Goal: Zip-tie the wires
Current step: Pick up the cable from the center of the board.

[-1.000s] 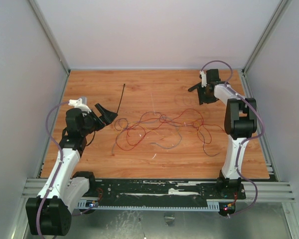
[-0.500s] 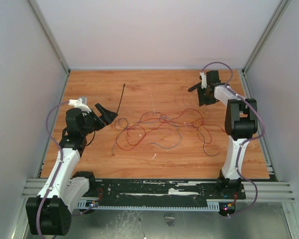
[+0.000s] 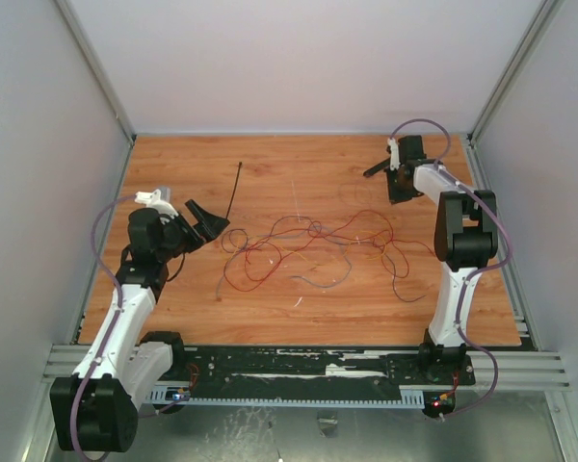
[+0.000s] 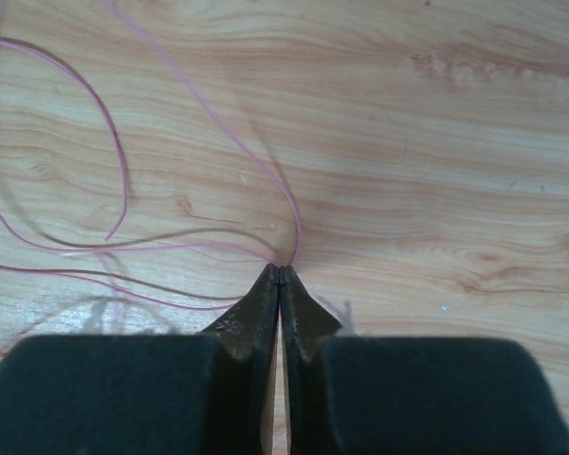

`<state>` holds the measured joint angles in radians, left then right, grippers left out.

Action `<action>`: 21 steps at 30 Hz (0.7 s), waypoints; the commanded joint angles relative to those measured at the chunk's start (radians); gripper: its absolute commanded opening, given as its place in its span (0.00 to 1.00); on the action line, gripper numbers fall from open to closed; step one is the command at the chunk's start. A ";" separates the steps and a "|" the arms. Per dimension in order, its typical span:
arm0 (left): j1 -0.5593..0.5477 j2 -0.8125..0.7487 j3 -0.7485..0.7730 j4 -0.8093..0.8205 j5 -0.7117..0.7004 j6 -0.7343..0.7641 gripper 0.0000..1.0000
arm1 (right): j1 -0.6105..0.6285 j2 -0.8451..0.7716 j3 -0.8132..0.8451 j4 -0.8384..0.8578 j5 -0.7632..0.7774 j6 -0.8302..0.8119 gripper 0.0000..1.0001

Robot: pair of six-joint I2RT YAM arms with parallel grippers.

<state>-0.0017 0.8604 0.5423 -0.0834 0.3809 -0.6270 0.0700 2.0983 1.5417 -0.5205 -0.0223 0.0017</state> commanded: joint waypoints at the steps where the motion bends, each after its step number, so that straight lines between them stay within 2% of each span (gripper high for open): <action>1: 0.006 0.013 0.032 0.052 0.033 0.009 0.98 | 0.006 -0.028 0.072 -0.050 0.077 -0.012 0.00; 7: 0.007 0.068 0.092 0.098 0.099 -0.005 0.98 | 0.008 -0.126 0.209 -0.134 0.070 -0.028 0.00; 11: -0.008 0.119 0.155 0.144 0.170 -0.012 0.98 | 0.010 -0.207 0.244 -0.135 0.039 -0.028 0.00; 17: -0.061 0.209 0.202 0.163 0.171 -0.014 0.98 | 0.009 -0.217 0.191 -0.143 0.043 -0.027 0.21; 21: -0.076 0.229 0.203 0.203 0.178 -0.041 0.98 | 0.009 -0.190 0.134 -0.058 0.008 -0.028 0.37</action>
<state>-0.0639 1.0752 0.7273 0.0544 0.5274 -0.6445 0.0700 1.8534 1.7382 -0.6201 0.0208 -0.0231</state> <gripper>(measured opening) 0.983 0.309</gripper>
